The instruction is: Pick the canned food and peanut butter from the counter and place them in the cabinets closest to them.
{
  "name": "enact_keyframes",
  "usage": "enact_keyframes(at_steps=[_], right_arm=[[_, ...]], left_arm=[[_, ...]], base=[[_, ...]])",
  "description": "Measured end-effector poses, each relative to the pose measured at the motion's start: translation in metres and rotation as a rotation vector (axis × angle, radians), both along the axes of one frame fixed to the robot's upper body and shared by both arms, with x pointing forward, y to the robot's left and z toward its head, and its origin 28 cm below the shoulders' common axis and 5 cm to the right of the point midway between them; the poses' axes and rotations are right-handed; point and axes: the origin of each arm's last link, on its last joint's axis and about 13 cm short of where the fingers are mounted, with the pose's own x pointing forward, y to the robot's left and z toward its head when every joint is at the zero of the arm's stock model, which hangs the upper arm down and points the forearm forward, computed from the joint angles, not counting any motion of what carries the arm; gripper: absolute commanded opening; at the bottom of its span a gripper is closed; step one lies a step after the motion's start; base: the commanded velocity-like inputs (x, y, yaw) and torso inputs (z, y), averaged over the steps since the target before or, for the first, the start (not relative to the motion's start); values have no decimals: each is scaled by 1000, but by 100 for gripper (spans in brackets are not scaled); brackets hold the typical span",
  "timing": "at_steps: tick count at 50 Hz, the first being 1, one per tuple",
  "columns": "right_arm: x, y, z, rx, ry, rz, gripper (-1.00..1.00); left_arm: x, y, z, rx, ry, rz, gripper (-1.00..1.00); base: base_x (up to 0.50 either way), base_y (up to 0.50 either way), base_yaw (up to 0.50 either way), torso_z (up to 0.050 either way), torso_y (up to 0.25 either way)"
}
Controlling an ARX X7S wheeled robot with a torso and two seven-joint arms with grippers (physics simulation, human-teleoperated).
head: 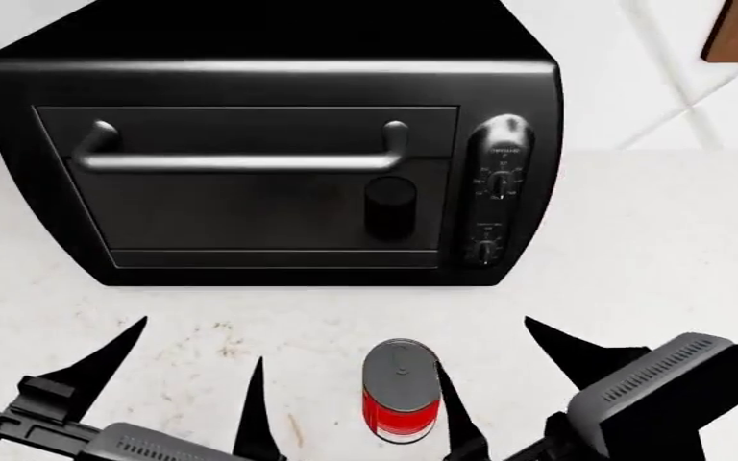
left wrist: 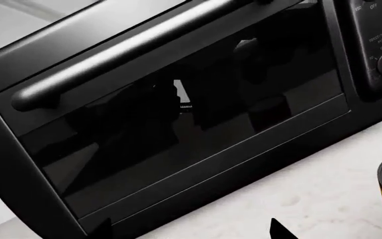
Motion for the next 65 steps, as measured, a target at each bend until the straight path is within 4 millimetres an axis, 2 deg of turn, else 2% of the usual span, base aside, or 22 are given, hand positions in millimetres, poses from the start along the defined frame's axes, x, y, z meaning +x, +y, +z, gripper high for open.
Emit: enact_keyframes(at_steps=[12,23,51,65], right_arm=[[-6,7,7,72,147,149,100],[-10,10,7,98,206,205,100],[7,6,-29,106,354,165,100],[17,11,-30,118,360,175,100]], left_arm=[[-2,-3,1,3,1,-12,100],[-3,-5,2,14,8,-18,100],[-5,-6,3,24,4,-24,100],[-5,-7,3,25,1,-26,100]], base=[[0,0,0,0,0],[0,0,0,0,0],[0,0,0,0,0],[0,0,0,0,0]])
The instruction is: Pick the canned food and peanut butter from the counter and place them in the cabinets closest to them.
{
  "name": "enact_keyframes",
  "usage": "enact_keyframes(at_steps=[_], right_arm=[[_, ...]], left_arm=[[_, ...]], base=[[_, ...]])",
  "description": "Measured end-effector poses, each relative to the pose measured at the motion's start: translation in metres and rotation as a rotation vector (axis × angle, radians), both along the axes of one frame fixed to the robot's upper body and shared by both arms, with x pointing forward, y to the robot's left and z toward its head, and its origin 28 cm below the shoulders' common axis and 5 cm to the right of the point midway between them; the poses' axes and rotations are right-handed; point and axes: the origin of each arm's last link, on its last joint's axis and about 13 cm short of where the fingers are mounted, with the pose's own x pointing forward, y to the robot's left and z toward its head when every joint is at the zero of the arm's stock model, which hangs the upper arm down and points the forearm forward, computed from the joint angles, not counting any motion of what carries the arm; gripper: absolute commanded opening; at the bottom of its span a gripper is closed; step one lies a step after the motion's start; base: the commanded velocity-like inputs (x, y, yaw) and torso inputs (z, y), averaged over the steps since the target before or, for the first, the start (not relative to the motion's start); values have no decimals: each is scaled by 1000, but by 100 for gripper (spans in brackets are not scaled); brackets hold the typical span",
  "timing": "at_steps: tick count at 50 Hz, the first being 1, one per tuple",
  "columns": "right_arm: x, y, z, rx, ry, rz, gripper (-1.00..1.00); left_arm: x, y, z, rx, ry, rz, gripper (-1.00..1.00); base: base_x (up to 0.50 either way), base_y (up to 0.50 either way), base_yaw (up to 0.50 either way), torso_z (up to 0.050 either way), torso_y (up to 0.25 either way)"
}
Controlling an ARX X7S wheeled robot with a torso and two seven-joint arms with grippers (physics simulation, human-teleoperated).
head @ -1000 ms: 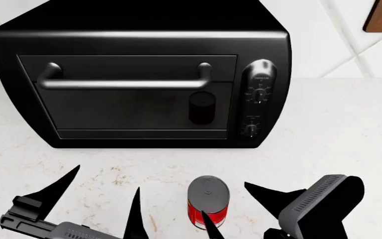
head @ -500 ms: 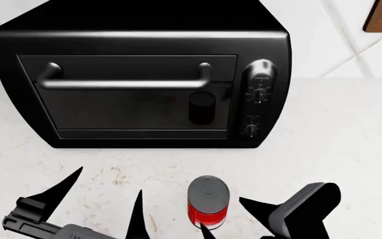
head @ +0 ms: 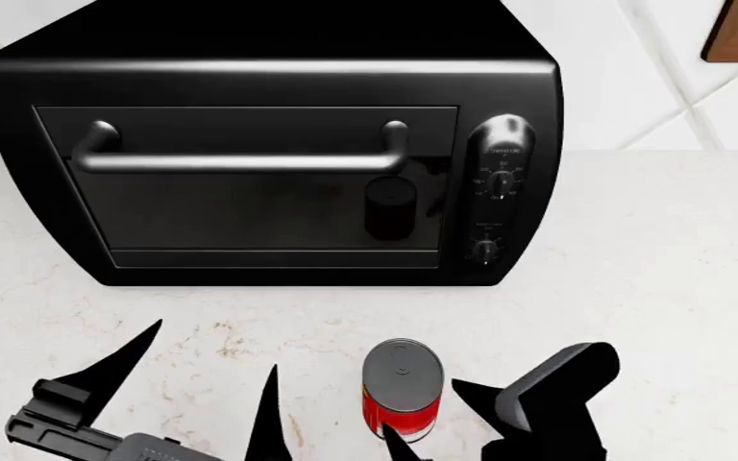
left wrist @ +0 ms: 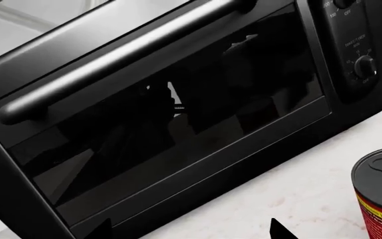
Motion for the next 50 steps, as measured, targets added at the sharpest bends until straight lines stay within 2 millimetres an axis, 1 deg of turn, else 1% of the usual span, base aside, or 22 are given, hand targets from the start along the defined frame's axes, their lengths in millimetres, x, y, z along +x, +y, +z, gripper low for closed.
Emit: enact_keyframes(at_steps=[11,27,28,44,47,50], right_arm=[[1,6,3,19,-4,29,100],[17,14,5,36,-32,25,100],[18,15,5,37,-33,26,-100],[25,19,3,56,-37,15,-100],[25,19,5,64,-56,4,-100],[26,18,13,76,-100,-18,-100]], left_arm=[[1,0,1,1,-2,0,100],[0,0,0,6,-1,5,100],[0,0,0,6,-1,6,100],[1,0,-1,4,2,9,100],[1,1,-1,3,3,9,100],[1,1,-2,2,3,8,100]], base=[[0,0,0,0,0],[0,0,0,0,0],[0,0,0,0,0],[0,0,0,0,0],[0,0,0,0,0],[0,0,0,0,0]])
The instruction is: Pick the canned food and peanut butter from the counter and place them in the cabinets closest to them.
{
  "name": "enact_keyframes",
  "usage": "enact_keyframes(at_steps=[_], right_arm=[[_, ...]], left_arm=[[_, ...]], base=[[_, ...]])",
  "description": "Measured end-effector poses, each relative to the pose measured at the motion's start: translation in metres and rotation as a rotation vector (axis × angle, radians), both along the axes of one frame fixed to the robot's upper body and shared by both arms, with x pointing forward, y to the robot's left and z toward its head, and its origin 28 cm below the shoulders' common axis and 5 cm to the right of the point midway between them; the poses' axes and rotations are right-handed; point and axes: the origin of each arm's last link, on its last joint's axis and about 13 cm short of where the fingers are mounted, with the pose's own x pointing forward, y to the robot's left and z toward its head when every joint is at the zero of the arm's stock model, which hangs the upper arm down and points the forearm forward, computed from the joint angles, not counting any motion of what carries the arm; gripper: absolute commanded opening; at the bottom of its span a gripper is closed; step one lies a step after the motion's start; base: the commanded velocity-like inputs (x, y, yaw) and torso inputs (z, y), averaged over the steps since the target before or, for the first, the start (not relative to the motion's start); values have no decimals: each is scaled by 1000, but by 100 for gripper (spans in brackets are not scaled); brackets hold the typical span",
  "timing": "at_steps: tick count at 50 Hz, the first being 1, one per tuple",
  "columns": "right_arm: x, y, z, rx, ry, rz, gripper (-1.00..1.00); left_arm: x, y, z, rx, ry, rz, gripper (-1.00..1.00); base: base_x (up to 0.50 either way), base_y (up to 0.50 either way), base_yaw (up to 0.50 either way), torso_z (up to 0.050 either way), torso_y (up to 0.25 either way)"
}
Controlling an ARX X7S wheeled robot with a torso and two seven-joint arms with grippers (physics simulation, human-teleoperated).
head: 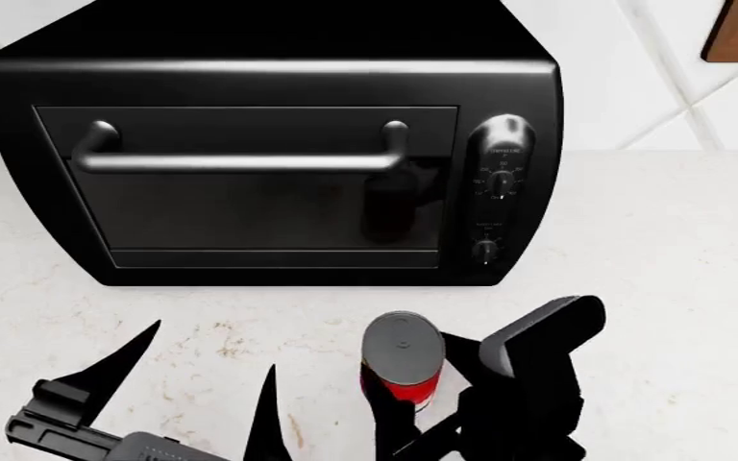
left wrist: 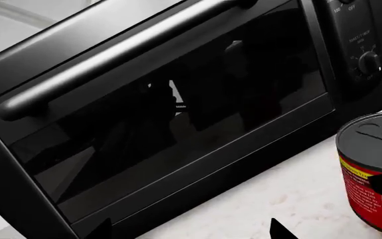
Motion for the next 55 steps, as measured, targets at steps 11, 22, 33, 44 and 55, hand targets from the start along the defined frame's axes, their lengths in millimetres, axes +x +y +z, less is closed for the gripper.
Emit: enact_keyframes(at_steps=[11,22,33,44,55], right_arm=[[5,-4,55,72,-221,-124,-100],[2,-7,130,174,-570,-263,-100],[-5,-5,182,252,-836,-334,-100],[-9,2,218,293,-975,-354,-100],[4,6,244,283,-1031,-395,-100]], left_arm=[[0,0,0,-7,-4,-5,100],[1,-2,2,-10,-12,-19,100],[2,-5,4,-11,-16,-35,100],[3,-8,4,-20,-16,-50,100],[2,-7,3,-27,-17,-57,100]], base=[[0,0,0,0,1],[0,0,0,0,0],[0,0,0,0,0],[0,0,0,0,1],[0,0,0,0,0]])
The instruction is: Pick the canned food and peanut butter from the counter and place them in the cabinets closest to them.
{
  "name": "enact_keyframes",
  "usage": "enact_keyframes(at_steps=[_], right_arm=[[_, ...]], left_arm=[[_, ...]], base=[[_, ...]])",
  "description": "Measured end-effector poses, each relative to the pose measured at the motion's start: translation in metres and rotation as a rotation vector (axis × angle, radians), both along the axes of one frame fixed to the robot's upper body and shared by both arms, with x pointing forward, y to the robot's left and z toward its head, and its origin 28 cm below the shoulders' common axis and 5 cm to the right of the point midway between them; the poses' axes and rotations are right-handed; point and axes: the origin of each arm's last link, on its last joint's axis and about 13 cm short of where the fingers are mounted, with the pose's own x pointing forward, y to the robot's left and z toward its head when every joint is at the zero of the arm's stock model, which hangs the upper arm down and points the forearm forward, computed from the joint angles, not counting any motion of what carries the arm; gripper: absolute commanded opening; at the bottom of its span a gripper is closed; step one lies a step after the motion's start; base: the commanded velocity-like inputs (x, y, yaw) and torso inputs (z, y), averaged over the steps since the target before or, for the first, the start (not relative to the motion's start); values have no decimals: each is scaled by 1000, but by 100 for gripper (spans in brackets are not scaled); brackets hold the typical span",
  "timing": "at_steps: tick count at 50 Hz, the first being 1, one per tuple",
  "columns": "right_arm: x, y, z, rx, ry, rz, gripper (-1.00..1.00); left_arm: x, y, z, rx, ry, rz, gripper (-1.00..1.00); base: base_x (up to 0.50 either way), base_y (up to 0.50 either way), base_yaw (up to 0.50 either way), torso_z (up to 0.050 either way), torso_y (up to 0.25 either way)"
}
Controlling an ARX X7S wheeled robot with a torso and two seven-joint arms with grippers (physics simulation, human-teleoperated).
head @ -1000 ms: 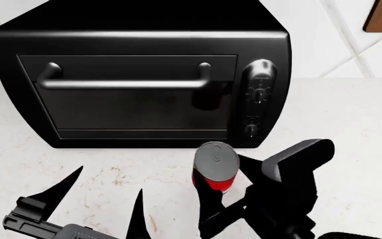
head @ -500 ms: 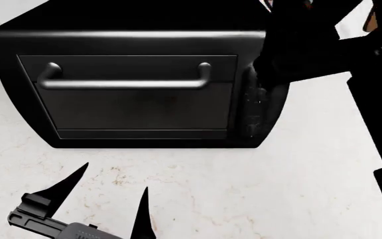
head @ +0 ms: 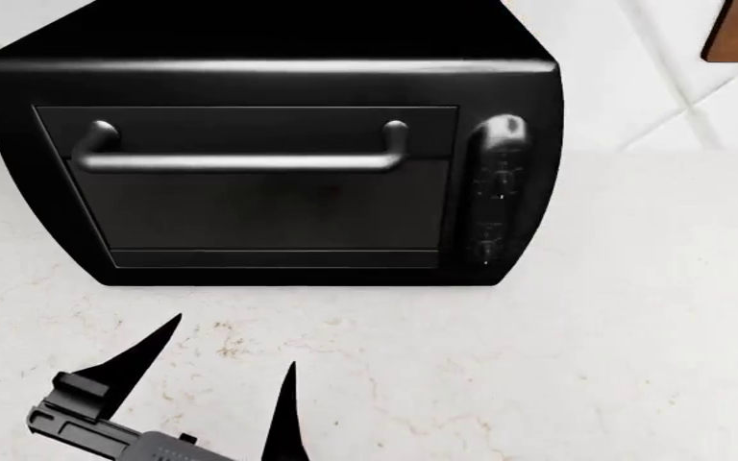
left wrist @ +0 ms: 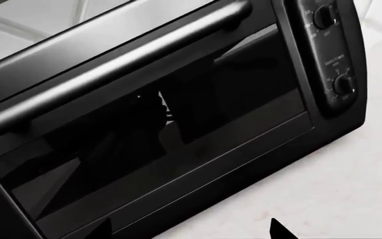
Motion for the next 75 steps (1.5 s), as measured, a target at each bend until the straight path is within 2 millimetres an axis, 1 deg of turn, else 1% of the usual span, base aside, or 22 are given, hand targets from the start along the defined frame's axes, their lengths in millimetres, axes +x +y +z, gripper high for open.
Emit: enact_keyframes(at_steps=[5,9,14,17,24,26,29,32,36,40,47,48,58,71,75], right_arm=[[14,0,16,7,-1,-40,-100],[30,0,29,13,16,-82,-100],[55,-3,44,28,74,-140,-100],[72,-6,53,43,137,-166,-100],[108,-12,82,94,264,-177,-100],[114,-13,89,79,269,-207,-100],[117,-5,94,39,275,-244,-100],[131,-1,103,4,308,-246,-100],[137,3,111,-66,302,-271,-100],[144,4,117,-76,308,-281,-100],[152,8,120,-72,304,-269,-100],[153,8,121,-68,304,-267,100],[159,5,123,-15,307,-219,100],[166,-11,129,89,338,-188,100],[165,-14,130,104,360,-185,100]], left_arm=[[0,1,-1,-2,1,-2,100],[0,1,-1,-2,2,-4,100],[0,1,-1,4,6,-8,100],[1,0,-1,6,8,-13,100],[1,-2,0,13,11,-24,100],[1,-2,0,15,12,-27,100],[0,-3,0,18,13,-31,100],[0,-4,1,22,13,-34,100],[0,-5,1,28,14,-38,100],[0,-6,1,32,15,-39,100],[0,-7,1,36,16,-40,100],[0,-7,1,37,16,-40,100],[0,-8,1,41,17,-39,100],[0,-8,1,42,15,-32,100],[0,-8,1,41,14,-31,100]], base=[[0,0,0,0,0],[0,0,0,0,0],[0,0,0,0,0],[0,0,0,0,0],[0,0,0,0,0],[12,0,2,0,0],[21,0,10,0,0],[18,0,11,0,0],[24,4,18,0,0],[14,5,14,0,0],[7,1,7,0,0],[15,0,5,0,0],[0,0,0,0,0],[0,0,0,0,0],[0,0,0,0,0]])
